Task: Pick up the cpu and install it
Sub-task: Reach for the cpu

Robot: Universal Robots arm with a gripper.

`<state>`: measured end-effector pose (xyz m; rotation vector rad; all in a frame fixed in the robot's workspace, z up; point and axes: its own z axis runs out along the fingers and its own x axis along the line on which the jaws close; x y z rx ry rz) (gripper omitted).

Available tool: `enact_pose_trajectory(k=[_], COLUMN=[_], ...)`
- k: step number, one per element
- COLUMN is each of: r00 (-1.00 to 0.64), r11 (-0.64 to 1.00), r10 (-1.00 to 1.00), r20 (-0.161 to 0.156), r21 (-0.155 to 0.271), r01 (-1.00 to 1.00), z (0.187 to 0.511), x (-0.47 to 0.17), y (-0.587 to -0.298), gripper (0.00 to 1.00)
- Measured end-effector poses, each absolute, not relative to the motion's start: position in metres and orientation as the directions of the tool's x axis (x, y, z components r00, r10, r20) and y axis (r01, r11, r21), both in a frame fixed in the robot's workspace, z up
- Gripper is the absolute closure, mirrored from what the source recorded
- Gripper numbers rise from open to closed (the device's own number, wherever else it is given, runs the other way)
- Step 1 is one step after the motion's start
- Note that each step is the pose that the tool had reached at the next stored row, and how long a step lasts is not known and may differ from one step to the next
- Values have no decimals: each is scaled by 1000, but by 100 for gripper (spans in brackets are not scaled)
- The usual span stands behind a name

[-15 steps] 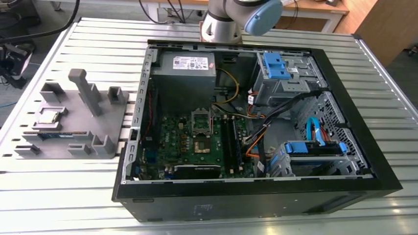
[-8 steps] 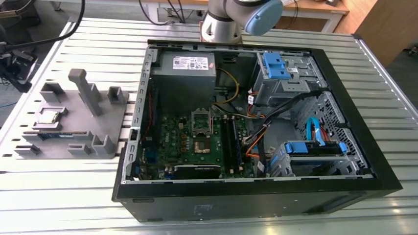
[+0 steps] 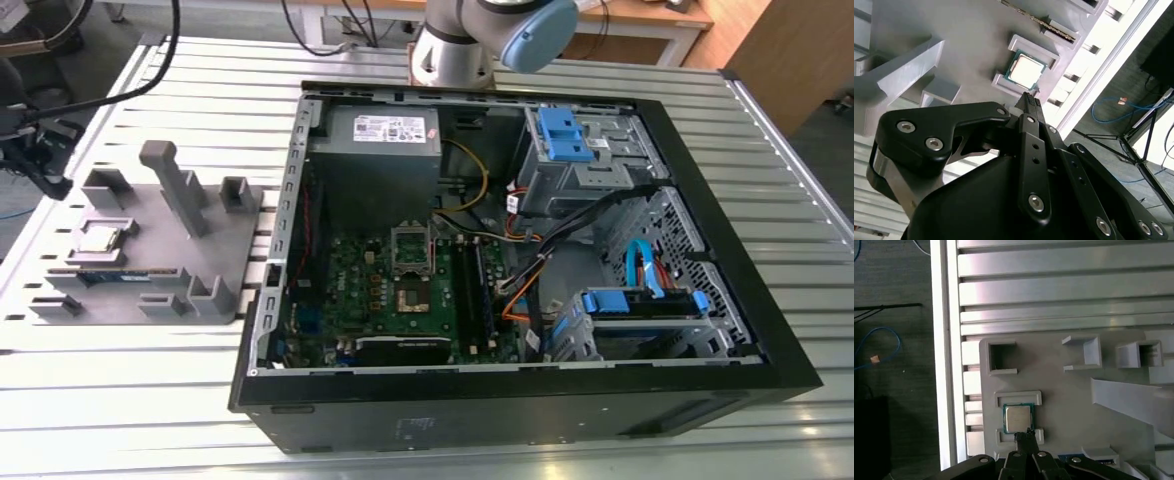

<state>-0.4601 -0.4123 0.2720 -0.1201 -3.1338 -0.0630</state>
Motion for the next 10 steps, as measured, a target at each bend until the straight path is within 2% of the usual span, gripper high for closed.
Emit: enact_pose_trajectory(k=[10], r00=[-997], r11=[996], r10=[76], r20=[7], r21=[39], r01=[76], z=[259], x=[-460], y=[-413], gripper=[89])
